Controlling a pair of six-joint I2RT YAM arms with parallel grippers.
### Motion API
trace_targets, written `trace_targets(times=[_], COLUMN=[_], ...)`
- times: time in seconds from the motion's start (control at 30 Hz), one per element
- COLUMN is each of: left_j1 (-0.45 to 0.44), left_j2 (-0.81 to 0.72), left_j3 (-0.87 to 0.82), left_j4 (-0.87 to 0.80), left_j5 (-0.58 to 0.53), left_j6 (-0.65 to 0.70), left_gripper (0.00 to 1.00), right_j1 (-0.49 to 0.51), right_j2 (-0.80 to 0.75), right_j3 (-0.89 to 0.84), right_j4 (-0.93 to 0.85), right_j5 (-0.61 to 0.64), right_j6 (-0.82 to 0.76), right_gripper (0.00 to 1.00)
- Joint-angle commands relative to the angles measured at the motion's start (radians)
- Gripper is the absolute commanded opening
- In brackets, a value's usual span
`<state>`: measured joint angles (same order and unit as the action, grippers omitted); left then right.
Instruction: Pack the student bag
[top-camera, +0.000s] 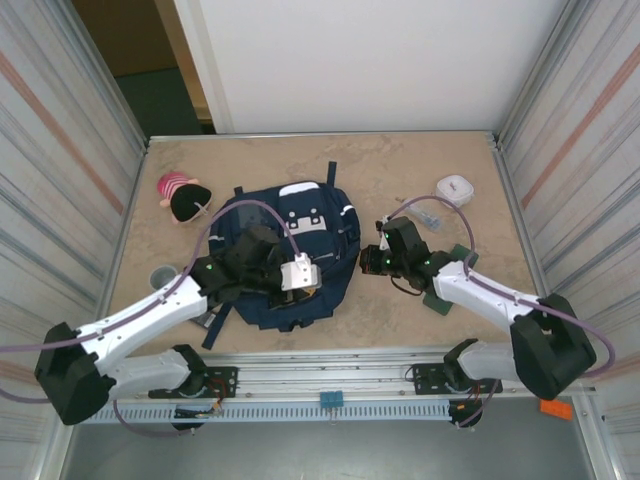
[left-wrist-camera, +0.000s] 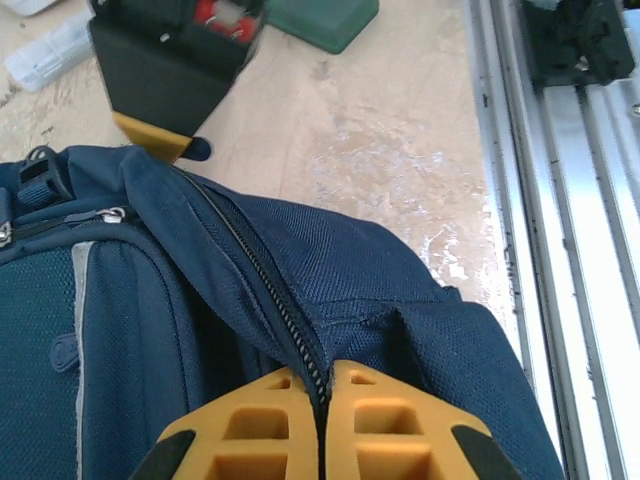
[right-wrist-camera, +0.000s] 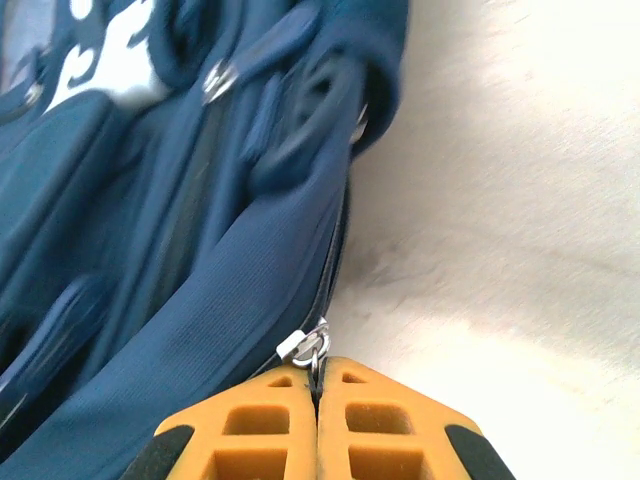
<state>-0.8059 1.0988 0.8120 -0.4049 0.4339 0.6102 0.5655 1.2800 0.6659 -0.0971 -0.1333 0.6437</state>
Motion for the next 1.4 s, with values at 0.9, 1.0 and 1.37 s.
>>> trace_targets(times=[0.9,1.0,1.37], left_j1=[0.221,0.272,0.319], left_j2=[0.035,0.089,0.477], left_j3=[-0.03,-0.044,-0.026], left_j4=[0.221,0.258,0.388], left_j5=[-0.275,-0.303,-0.404], left_j6=[-0.617,-0.697,-0.912], left_gripper=[0.8,0.8,0.79], right_j1=[-0.013,0.05,0.159], right_j2=[-0.09,-0.032,0.177], right_j3=[0.027,0.013,-0.043], right_j4=[-0.067,-0.034,-0.05], right_j5=[0.002,0.005,0.191], right_j6=[0.127,0.169,0.345], right_gripper=[0.55,0.54,0.33])
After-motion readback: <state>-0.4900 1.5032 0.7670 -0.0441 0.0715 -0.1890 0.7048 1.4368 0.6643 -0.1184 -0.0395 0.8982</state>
